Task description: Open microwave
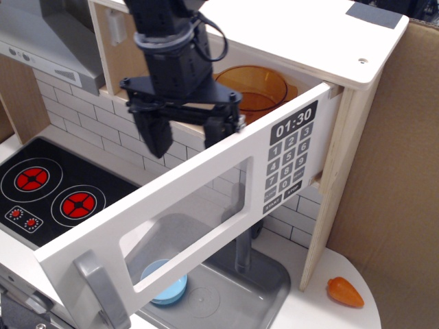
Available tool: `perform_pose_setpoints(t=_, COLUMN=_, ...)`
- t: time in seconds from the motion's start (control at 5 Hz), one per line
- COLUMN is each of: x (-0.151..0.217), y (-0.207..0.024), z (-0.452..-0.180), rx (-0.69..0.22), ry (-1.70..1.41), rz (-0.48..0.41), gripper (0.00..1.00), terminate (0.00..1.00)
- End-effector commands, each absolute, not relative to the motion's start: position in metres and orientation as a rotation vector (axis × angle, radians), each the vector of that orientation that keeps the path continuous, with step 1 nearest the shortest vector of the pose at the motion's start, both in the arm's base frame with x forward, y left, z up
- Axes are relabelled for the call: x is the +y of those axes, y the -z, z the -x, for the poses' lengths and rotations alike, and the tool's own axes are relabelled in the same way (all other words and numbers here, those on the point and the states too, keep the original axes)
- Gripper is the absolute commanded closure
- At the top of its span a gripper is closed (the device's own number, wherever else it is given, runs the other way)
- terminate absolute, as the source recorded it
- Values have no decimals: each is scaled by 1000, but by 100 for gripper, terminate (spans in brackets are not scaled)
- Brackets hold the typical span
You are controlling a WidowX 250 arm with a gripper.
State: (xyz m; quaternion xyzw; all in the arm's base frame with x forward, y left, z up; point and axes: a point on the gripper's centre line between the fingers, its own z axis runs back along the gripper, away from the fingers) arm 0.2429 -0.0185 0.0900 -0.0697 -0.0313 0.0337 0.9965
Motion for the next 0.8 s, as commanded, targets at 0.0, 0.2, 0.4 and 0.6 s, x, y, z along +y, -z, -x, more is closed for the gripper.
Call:
perform_pose_setpoints(t=0.0, x=-13, y=-109, z=-281, rx=-150, ry=-149, rz=123, gripper=0, terminate=0)
perform_pose_setpoints(t=0.2, x=-26, y=-104, z=-292, rx=-136, ry=-149, rz=120, gripper=0, terminate=0)
perform_pose_setpoints(t=0.4, x=-26, y=-104, z=-292, rx=-136, ry=-149, rz=120, gripper=0, terminate=0)
perform_pose_setpoints(t=0.6, x=-26, y=-104, z=-292, rx=-136, ry=-149, rz=120, gripper=0, terminate=100)
